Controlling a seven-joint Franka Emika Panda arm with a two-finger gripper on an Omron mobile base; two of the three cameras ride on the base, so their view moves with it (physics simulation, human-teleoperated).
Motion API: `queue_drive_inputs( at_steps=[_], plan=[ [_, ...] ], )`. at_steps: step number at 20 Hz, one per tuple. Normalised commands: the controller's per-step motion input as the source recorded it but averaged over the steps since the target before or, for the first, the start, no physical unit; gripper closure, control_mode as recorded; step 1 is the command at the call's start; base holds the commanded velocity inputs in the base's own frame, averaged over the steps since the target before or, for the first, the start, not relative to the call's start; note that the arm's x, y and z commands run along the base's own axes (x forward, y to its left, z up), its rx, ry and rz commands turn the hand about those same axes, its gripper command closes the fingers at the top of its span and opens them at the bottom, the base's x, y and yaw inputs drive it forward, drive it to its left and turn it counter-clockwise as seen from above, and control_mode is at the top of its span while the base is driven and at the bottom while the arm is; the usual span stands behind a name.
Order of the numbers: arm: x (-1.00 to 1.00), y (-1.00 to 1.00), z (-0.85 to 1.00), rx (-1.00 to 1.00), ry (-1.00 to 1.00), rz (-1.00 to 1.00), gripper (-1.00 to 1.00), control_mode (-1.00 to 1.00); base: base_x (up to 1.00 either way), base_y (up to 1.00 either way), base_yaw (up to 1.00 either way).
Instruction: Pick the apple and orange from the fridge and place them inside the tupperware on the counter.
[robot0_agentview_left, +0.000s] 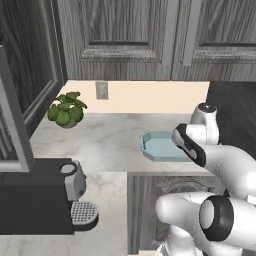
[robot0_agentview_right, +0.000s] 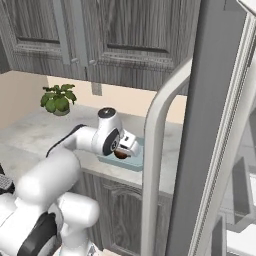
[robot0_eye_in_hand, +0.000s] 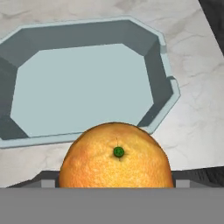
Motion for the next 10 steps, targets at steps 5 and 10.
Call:
queue_drive_inputs(
  at_steps=[5, 10],
  plan=[
    [0.51, -0.21, -0.25, 0.00, 0.06, 0.00, 1.00, -1.00, 0.00, 0.00, 0.00],
    [0.52, -0.04, -0.25, 0.00, 0.06, 0.00, 1.00, -1.00, 0.00, 0.00, 0.00]
  ],
)
